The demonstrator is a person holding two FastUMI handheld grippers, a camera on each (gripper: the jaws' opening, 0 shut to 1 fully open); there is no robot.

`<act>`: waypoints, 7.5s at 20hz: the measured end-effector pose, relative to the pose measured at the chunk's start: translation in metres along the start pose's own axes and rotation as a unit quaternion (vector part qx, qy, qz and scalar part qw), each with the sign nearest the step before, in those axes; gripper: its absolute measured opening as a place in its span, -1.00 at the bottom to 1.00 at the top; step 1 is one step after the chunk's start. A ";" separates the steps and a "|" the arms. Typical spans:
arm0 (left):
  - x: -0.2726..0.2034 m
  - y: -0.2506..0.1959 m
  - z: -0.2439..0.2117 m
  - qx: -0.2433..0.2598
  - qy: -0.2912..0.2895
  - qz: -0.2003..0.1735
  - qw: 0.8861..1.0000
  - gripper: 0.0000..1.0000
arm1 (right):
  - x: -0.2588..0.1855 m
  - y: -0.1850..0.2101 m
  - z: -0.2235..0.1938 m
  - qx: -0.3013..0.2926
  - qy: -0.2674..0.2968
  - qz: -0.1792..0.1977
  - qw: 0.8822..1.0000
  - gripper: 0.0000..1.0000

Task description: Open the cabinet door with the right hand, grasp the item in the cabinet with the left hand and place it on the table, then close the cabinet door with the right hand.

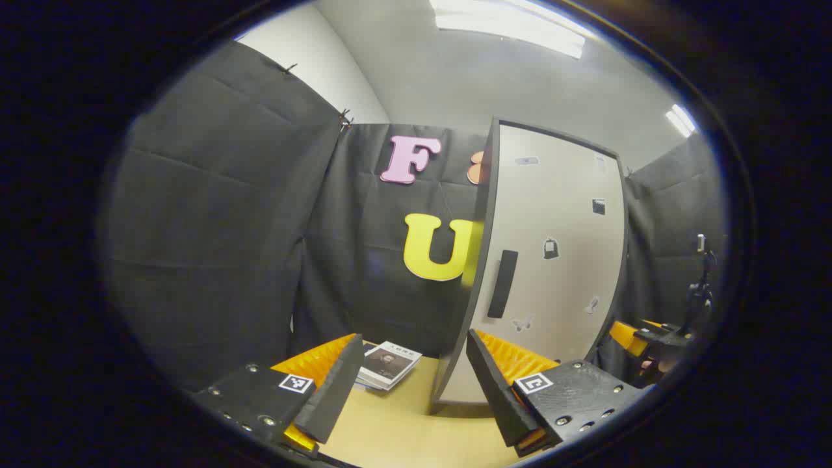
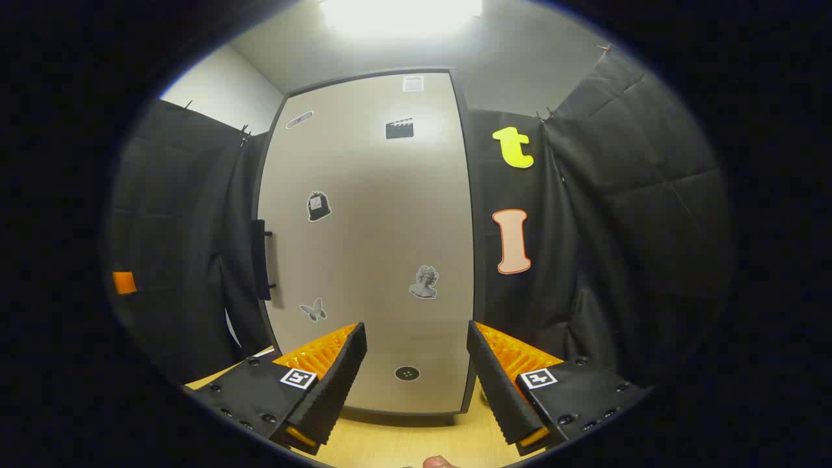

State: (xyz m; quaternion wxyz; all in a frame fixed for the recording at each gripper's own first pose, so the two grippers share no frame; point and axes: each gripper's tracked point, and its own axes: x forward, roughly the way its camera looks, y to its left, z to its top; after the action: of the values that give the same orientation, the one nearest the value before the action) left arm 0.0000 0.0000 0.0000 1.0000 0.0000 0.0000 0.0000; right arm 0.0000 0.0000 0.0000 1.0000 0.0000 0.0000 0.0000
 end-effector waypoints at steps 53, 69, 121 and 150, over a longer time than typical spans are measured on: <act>0.093 0.230 -0.088 0.033 0.084 0.021 0.996 0.94 | 0.143 0.252 0.047 -0.017 0.049 0.023 0.998 -0.05; 0.092 0.226 -0.090 -0.009 0.109 -0.007 0.994 0.94 | 0.132 0.254 0.047 -0.039 0.049 0.098 0.993 -0.82; 0.070 0.151 -0.088 0.082 0.105 -0.122 0.984 0.90 | -0.059 0.055 0.077 0.020 0.029 0.161 0.986 -0.85; 0.091 0.123 -0.088 0.038 0.110 -0.229 0.967 0.90 | -0.162 -0.055 0.092 0.129 -0.016 -0.059 0.990 -0.95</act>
State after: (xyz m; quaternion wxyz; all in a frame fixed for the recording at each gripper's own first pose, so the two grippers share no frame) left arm 0.0914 0.1226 -0.0885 0.9666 0.0383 0.1097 -0.2285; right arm -0.1621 -0.0548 0.0916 0.9898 0.1291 -0.0155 -0.0586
